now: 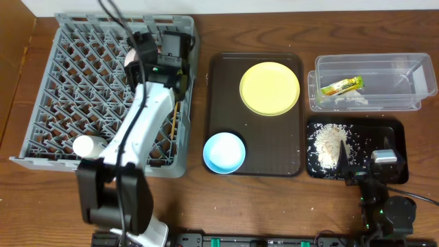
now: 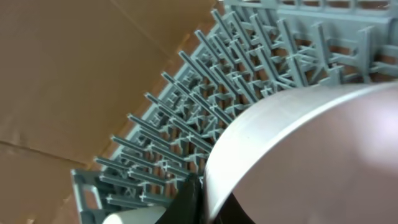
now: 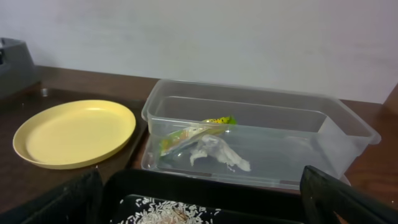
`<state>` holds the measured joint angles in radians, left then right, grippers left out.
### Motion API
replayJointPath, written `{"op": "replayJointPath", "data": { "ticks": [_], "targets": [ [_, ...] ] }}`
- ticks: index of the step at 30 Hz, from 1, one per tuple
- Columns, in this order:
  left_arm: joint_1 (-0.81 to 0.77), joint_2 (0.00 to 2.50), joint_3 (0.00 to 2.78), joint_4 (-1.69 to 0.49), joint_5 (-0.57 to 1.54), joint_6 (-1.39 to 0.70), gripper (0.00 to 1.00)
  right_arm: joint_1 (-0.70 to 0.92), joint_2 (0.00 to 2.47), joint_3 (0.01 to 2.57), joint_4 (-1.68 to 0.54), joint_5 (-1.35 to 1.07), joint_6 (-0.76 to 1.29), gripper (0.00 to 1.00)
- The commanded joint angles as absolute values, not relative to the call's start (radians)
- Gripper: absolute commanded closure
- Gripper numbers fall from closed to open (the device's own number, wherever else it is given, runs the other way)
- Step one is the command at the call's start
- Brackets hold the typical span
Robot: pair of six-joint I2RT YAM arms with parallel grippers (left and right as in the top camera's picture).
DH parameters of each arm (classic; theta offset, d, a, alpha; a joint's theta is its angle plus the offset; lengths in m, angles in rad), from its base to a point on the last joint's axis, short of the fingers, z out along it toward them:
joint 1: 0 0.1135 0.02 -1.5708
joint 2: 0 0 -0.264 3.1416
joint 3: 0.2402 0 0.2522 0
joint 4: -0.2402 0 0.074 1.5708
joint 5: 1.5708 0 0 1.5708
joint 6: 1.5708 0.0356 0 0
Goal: Sort waste into correct bins and load items into the dishwasher
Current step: 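Lower the pink bowl upright into the rack's back row, release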
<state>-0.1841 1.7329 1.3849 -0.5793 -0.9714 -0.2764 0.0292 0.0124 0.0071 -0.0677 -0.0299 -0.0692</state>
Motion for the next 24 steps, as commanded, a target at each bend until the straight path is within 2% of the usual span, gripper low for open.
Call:
{"op": "replayJointPath", "data": {
  "ticks": [1, 16, 19, 22, 24],
  "targets": [
    [-0.185, 1.804, 1.38, -0.564, -1.089, -0.221, 0.92, 0.02, 0.009, 0.006, -0.072, -0.034, -0.057, 0.01],
    [-0.253, 1.897, 1.38, -0.553, -1.211, -0.218, 0.92, 0.02, 0.009, 0.006, -0.072, -0.034, -0.057, 0.01],
    [-0.254, 1.897, 1.38, -0.508, -1.275, -0.216, 0.92, 0.02, 0.009, 0.006, -0.072, -0.034, -0.057, 0.01],
    [-0.25, 1.897, 1.38, -0.364, -1.292, -0.075, 0.92, 0.02, 0.009, 0.006, -0.072, -0.034, -0.057, 0.01],
    [-0.25, 1.897, 1.38, -0.32, -1.291, -0.055, 0.92, 0.02, 0.009, 0.006, -0.072, -0.034, -0.057, 0.01]
  ]
}}
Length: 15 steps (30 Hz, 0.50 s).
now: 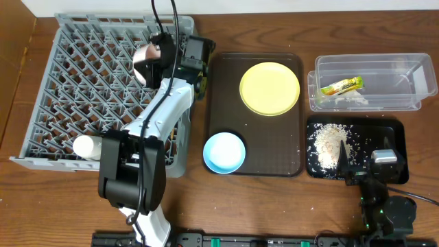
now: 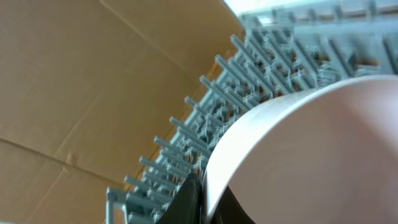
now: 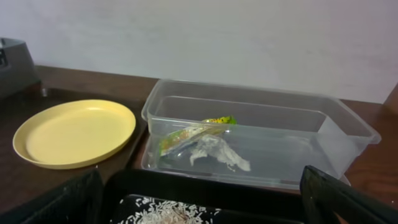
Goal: Sort waste into correct bins and load items into the dishwasher
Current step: 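Lower the pink bowl upright into the rack's back row, release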
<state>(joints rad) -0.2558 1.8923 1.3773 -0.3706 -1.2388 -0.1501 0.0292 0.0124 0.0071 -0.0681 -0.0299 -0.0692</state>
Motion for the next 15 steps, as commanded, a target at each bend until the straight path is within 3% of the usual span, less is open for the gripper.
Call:
{"op": "replayJointPath", "data": {
  "ticks": [1, 15],
  "targets": [
    [-0.25, 1.897, 1.38, -0.299, -1.29, -0.047, 0.92, 0.02, 0.009, 0.006, -0.072, -0.034, -0.057, 0.01],
    [-0.239, 2.024, 1.38, 0.041, -1.243, 0.282, 0.92, 0.02, 0.009, 0.006, -0.072, -0.034, -0.057, 0.01]
  ]
}}
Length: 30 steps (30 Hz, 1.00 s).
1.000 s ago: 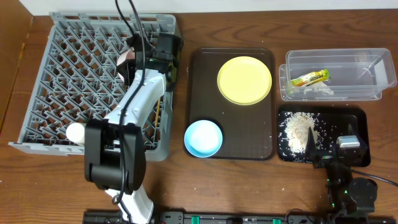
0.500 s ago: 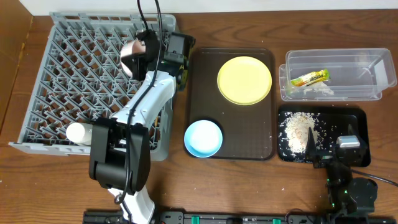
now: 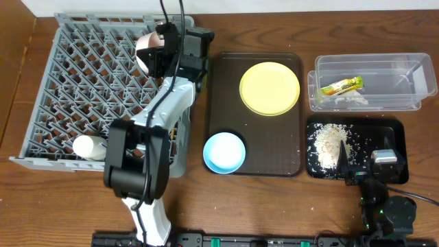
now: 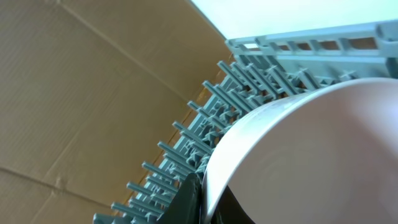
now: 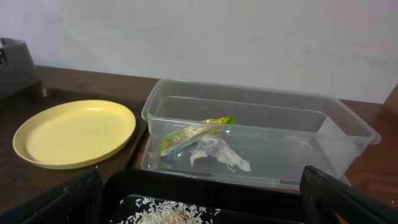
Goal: Sort waste into correct bins and load items into the dishwasher
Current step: 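Lower the pink bowl upright into the rack's back row, release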
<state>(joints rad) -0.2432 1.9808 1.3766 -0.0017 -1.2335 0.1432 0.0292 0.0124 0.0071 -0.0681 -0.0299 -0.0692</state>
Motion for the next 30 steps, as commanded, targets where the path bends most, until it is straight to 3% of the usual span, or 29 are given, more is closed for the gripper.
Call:
{"op": "replayJointPath", "data": {
  "ticks": [1, 30],
  "targets": [
    [-0.238, 2.036, 1.38, 0.058, -1.243, 0.301, 0.92, 0.02, 0.009, 0.006, -0.072, -0.034, -0.057, 0.01],
    [-0.199, 2.054, 1.38, 0.069, -1.33, 0.319, 0.92, 0.02, 0.009, 0.006, -0.072, -0.034, -0.057, 0.01]
  ]
}}
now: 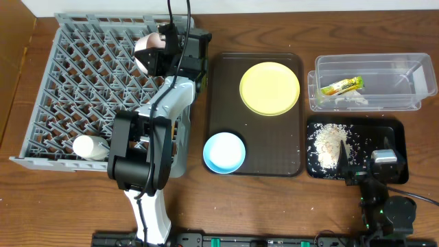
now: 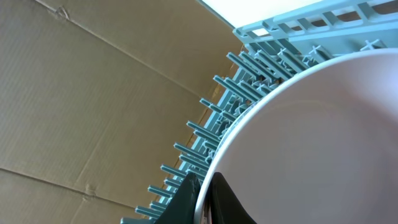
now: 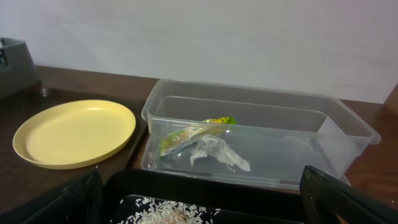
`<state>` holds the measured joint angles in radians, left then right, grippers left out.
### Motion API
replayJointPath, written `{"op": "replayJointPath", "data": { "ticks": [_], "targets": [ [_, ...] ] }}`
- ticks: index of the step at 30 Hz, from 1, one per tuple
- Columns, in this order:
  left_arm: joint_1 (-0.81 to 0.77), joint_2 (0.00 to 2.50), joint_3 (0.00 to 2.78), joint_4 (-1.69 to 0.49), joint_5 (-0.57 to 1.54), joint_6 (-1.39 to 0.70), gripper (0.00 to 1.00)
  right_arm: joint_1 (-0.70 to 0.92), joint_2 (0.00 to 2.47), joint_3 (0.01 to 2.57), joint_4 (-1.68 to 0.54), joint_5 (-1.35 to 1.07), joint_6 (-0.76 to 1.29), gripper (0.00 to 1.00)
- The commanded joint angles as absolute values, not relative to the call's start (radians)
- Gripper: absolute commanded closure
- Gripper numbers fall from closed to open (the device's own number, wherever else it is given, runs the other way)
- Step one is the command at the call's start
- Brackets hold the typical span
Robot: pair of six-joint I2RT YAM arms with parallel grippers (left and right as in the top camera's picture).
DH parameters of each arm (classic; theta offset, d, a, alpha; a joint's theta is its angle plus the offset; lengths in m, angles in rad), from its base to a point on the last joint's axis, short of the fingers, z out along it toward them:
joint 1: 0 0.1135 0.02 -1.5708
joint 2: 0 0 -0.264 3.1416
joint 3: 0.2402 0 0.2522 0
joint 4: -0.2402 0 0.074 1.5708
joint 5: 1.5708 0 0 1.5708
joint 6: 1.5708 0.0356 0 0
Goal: Sort waste into correct bins and load items into the dishwasher
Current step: 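Lower the pink bowl upright into the rack's back row, release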
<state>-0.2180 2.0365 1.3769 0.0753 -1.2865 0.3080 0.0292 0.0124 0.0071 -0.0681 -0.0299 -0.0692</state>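
A pink plate (image 1: pixel 145 48) is held on edge over the back right part of the grey dish rack (image 1: pixel 75 89), with my left gripper (image 1: pixel 160 53) shut on its rim. In the left wrist view the plate (image 2: pixel 311 143) fills the right side, its rim pinched in the gripper (image 2: pixel 202 183) above the rack's tines (image 2: pixel 249 74). A yellow plate (image 1: pixel 269 88) and a blue bowl (image 1: pixel 224 152) lie on the dark tray (image 1: pixel 288 161). My right gripper (image 3: pixel 202 208) rests open at the black tray of rice (image 1: pixel 329 145).
A white cup (image 1: pixel 89 146) lies in the rack's front left. The clear bin (image 1: pixel 398 92) at the right holds a yellow-green wrapper (image 1: pixel 341 86) and crumpled paper (image 3: pixel 217 152). A cardboard wall (image 2: pixel 74 93) stands behind the rack.
The left gripper has tilted a little with the pink plate, and the wrist view now shows more of the cardboard wall and less of the rack. The right arm has not moved.
The left gripper held the pink plate over the rack's back middle. Then it was further right, near the rack's right wall. Since then it has stayed at the back right corner, the plate turned more on edge. The right gripper stayed still throughout.
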Motion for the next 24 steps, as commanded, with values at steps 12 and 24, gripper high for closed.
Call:
{"op": "replayJointPath", "data": {
  "ticks": [12, 24],
  "targets": [
    [-0.226, 2.055, 1.38, 0.069, -1.329, 0.321, 0.92, 0.02, 0.009, 0.006, -0.072, -0.034, -0.057, 0.01],
    [-0.289, 2.056, 1.348, -0.065, -1.239, 0.22, 0.79, 0.02, 0.009, 0.006, -0.072, -0.034, -0.057, 0.01]
  ]
}}
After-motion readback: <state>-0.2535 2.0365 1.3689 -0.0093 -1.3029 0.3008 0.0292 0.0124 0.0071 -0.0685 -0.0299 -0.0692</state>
